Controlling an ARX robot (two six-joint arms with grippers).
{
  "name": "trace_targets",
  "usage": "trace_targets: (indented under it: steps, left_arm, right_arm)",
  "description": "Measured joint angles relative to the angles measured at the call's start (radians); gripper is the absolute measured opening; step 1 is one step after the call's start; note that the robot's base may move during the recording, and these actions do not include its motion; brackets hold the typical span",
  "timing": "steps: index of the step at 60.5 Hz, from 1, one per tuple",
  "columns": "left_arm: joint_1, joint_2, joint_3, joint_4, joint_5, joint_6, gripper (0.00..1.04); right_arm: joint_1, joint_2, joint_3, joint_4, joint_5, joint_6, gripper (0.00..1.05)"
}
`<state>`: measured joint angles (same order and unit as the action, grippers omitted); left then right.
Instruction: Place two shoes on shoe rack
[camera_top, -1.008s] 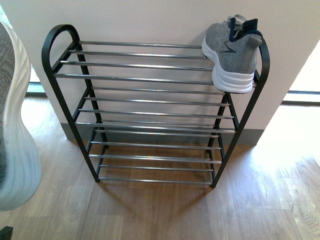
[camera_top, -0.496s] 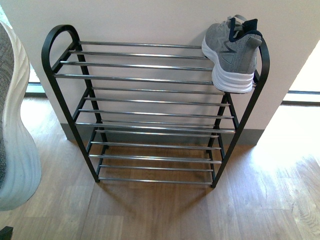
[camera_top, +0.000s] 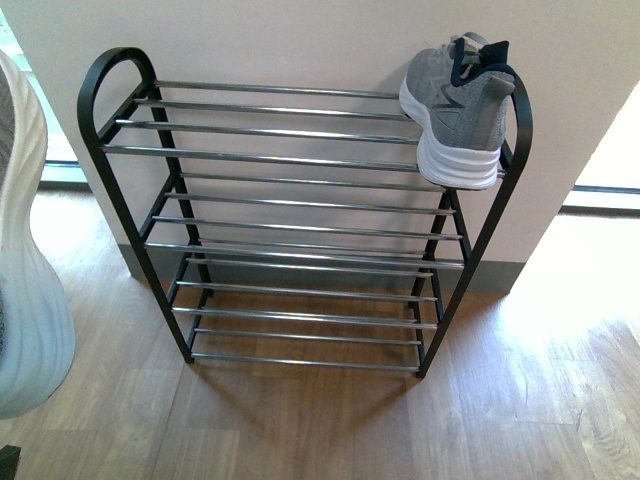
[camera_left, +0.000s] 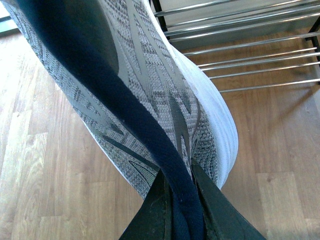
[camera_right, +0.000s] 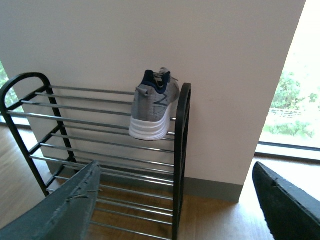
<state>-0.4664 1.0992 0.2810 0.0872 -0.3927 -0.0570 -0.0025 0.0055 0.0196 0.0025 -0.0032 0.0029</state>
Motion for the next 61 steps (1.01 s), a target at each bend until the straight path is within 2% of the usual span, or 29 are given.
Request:
trace_targets:
  steps: [3,56,58,60,61]
  left_arm:
    - [0.000,0.000,0.000,0.000,0.000,0.000,0.03]
    - [-0.004,0.000,0.000,0.000,0.018,0.004,0.03]
    - [-0.008,0.006,-0.008,0.029,-0.011,-0.006,0.03]
    - [-0.026,0.024,-0.041,0.138,-0.082,-0.025,0.03]
    - [-0.039,0.047,-0.069,0.253,-0.141,-0.040,0.03]
  right_arm:
    - [0.000,0.000,0.000,0.000,0.000,0.000,0.97]
    - [0.001,0.000,0.000,-0.001,0.006,0.000,0.96]
    - [0.001,0.000,0.000,-0.001,0.006,0.000,0.96]
    - [0.001,0.000,0.000,-0.001,0.006,0.000,0.96]
    - [0.001,0.000,0.000,-0.001,0.006,0.000,0.96]
